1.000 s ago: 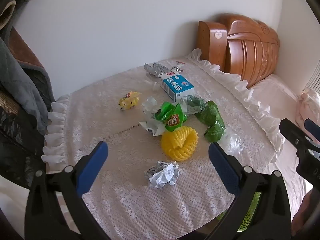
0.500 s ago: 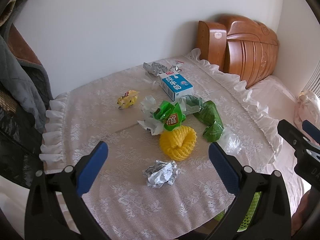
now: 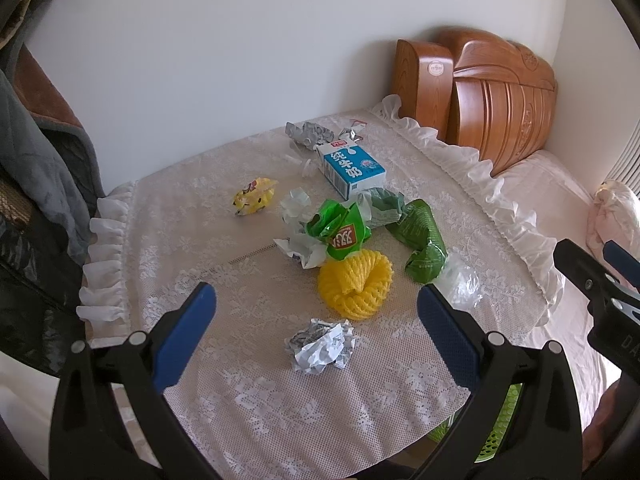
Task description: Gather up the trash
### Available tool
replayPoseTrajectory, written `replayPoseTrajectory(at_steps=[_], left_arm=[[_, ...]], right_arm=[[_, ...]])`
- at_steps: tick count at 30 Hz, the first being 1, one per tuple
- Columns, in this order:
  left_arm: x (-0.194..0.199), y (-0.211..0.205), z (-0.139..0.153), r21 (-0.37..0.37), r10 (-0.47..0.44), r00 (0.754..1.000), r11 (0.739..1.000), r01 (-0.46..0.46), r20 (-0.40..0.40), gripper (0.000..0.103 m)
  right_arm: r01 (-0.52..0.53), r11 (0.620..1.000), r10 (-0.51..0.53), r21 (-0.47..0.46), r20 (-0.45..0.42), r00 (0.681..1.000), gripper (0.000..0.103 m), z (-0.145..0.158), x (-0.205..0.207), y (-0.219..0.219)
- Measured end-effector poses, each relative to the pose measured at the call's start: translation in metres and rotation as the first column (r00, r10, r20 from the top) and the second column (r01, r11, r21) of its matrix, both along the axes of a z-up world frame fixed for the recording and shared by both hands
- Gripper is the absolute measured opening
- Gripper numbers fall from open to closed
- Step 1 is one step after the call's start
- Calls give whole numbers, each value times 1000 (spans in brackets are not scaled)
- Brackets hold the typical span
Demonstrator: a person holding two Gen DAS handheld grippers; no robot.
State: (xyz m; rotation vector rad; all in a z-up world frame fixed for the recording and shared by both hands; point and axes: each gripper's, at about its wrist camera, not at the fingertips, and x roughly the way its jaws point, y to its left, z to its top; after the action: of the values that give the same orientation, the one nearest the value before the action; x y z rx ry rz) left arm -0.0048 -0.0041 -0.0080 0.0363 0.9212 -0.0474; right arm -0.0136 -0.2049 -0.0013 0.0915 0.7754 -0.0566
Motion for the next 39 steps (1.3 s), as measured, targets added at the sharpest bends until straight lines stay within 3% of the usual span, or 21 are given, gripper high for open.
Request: replayPoseTrajectory(at_steps=[39], left_arm=[[1,2,0,-3,0,1000,1000,0,-4,97]], right_arm=[[1,1000,-1,3,-7,1000,101,-2,2,1]])
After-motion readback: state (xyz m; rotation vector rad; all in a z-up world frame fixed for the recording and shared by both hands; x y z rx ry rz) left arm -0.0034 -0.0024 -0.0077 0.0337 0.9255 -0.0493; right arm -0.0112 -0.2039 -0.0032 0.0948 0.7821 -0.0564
